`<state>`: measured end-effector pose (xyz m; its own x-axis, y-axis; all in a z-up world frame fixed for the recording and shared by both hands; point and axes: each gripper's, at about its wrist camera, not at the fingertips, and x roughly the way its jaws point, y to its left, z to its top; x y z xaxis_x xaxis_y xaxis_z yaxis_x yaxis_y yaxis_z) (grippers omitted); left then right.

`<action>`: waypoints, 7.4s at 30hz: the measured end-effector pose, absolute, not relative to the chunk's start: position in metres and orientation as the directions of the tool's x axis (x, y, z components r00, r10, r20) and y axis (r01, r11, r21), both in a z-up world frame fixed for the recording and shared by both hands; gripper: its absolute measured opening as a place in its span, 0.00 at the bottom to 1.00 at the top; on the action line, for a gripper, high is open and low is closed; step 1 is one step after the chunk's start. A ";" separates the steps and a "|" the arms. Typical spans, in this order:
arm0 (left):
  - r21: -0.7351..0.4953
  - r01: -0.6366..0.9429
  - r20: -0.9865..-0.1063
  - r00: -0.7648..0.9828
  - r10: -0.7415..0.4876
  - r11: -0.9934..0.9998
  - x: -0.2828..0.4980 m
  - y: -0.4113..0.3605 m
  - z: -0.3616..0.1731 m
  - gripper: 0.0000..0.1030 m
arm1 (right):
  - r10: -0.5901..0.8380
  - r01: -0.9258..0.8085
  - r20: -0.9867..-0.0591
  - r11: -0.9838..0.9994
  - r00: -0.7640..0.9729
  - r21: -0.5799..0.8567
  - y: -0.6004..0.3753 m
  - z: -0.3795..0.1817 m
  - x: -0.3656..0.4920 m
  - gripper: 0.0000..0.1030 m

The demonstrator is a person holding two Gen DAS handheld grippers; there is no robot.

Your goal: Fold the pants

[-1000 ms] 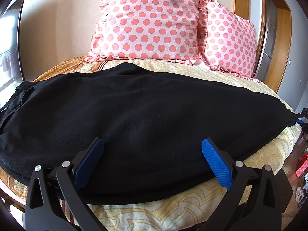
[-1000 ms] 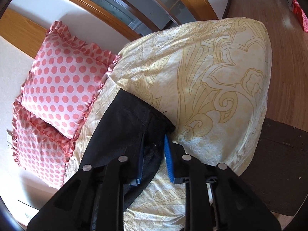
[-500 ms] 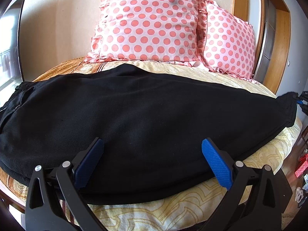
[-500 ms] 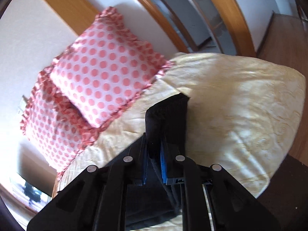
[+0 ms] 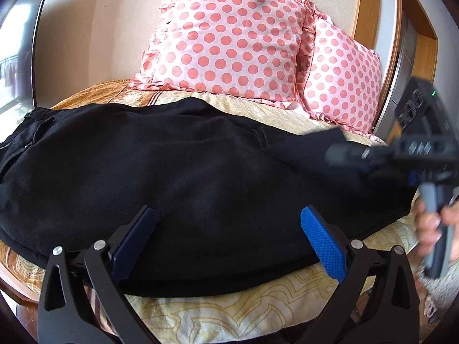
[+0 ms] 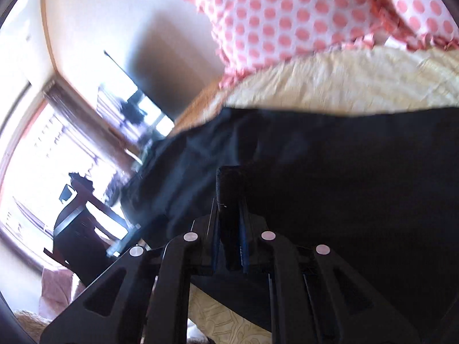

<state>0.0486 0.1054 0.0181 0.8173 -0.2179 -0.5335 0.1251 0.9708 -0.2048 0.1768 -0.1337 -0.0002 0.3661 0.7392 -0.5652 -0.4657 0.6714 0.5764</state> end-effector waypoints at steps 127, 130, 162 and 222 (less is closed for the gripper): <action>-0.493 0.246 -0.387 0.798 -0.463 0.835 0.113 0.068 0.158 0.09 | 0.705 -0.518 -0.241 0.671 0.667 0.531 -0.271 -0.016 0.056 0.82; -0.492 0.354 -0.412 0.710 -0.571 0.795 0.118 0.003 0.137 0.09 | 0.675 -0.474 -0.235 0.685 0.700 0.554 -0.293 -0.022 0.050 0.82; -0.447 0.509 -0.524 0.517 -0.677 0.735 0.075 -0.096 0.041 0.93 | 0.515 -0.385 -0.131 0.764 0.847 0.518 -0.361 0.004 0.017 0.86; -0.162 0.286 -0.585 0.743 -0.325 0.944 0.064 0.009 0.020 0.98 | 0.526 -0.156 -0.638 0.826 0.563 0.542 -0.319 -0.004 0.196 0.62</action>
